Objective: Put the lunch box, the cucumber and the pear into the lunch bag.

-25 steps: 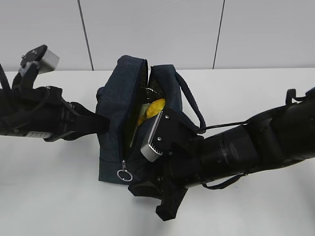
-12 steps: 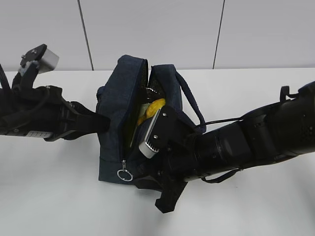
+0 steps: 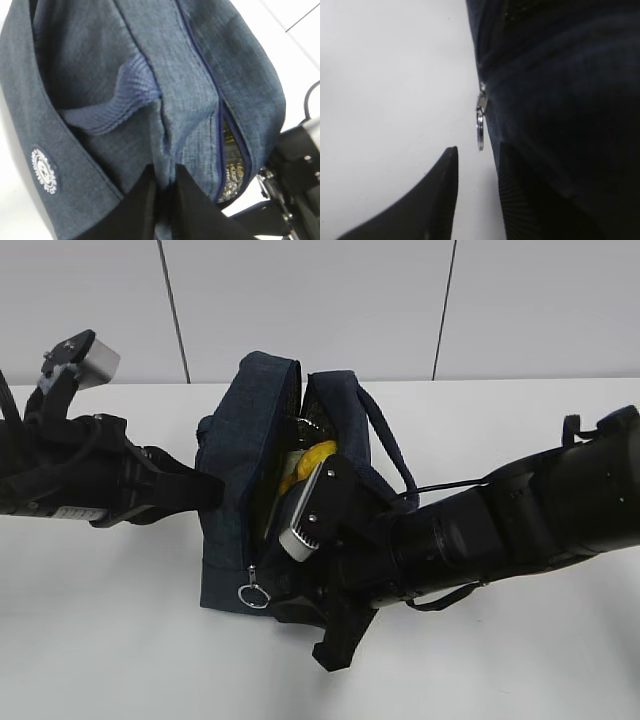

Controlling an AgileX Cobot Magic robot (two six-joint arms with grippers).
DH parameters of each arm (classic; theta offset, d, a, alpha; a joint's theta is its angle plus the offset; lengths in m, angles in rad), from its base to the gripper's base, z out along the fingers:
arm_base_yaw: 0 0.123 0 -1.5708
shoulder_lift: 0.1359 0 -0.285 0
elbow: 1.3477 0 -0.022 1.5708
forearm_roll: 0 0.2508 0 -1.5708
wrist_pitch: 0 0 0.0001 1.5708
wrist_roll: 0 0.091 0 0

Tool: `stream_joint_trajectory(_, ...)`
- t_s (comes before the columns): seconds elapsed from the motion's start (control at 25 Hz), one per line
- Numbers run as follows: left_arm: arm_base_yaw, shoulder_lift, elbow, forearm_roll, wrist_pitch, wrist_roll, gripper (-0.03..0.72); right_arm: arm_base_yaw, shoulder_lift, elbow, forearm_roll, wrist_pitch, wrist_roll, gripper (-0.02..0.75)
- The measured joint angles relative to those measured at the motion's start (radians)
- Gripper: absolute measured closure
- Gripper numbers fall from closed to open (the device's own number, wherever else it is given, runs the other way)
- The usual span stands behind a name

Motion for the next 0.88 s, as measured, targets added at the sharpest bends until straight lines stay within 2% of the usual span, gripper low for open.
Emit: stream_joint_trajectory(0.88,0.000,0.000,0.000,-0.008,0.005,0.012,0.682,0.000,0.053,-0.063,0.000,0.006,0.013,0.503)
